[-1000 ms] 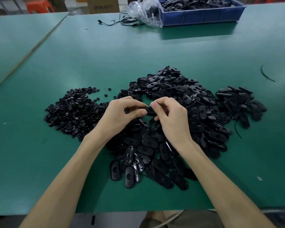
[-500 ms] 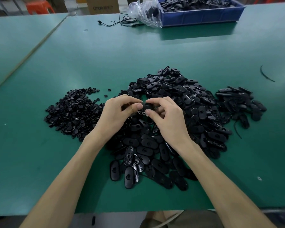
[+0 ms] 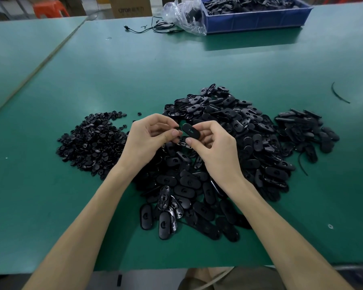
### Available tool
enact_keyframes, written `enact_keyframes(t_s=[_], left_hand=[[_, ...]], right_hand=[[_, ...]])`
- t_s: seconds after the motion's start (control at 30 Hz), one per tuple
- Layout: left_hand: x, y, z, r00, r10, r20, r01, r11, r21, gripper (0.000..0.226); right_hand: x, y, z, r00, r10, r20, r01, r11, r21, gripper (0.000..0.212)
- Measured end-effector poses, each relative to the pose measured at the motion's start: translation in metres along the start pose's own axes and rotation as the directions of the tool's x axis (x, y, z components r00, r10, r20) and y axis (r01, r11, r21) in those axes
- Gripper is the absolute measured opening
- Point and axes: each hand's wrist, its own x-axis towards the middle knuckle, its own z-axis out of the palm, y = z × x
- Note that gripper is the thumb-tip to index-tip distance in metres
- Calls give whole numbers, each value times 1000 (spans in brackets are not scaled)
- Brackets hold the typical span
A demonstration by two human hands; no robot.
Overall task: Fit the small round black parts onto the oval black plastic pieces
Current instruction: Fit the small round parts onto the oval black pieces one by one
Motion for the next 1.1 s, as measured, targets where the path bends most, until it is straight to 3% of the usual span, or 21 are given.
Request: enact_keyframes(t_s=[0.27, 0.67, 0.9, 1.1], left_hand=[[0, 1, 4, 999, -35, 6, 35, 999, -40, 17], [0, -1, 6, 999, -3, 32, 3, 1000, 3, 12], [0, 0, 4, 1000, 5, -10, -5, 1000, 13, 13], [-5, 4, 10, 999, 52, 0, -52, 994, 96, 12]], right_hand=[[0, -1, -1, 1000, 6, 3, -6, 1000, -11, 25], [-3, -5, -2, 991, -22, 134, 20, 1000, 16, 17], [-1, -4, -3, 997, -74, 38, 75, 997, -29, 11], [0, -5, -5, 998, -8, 55, 7, 1000, 15, 16]])
